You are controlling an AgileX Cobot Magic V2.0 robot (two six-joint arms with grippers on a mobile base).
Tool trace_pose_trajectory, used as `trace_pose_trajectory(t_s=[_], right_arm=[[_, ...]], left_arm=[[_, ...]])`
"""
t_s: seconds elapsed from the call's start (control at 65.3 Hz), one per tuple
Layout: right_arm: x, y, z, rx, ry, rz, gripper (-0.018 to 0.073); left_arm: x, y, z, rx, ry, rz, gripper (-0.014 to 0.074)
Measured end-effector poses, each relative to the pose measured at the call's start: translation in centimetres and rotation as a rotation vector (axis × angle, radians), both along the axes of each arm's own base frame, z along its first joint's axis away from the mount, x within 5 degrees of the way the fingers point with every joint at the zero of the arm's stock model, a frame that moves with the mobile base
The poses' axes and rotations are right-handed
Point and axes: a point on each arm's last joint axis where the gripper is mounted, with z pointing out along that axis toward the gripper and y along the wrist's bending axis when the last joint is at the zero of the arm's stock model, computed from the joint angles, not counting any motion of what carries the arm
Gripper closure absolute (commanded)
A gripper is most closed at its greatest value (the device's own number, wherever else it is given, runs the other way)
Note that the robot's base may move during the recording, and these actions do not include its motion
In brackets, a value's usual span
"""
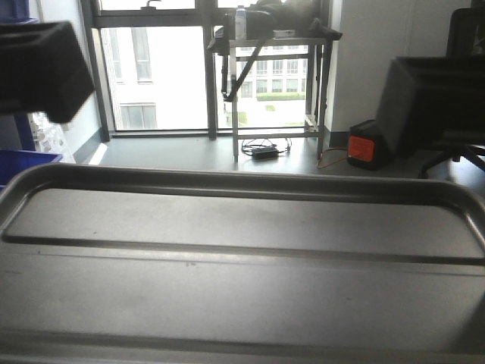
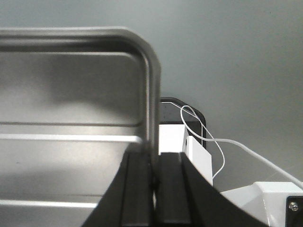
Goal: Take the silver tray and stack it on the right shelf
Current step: 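Keep holding the tray with both grippers while driving past the windows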
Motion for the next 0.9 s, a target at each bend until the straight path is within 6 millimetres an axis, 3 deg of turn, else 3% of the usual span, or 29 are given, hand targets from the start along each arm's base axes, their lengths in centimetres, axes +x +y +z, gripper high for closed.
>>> trace_pose_trajectory(t_s=[0.904], right_arm=[[0.0, 0.0, 0.0, 0.0, 0.0, 0.0, 0.0481]], left_arm=[[0.03, -0.03, 0.07, -0.003, -0.003, -0.002, 0.0689]])
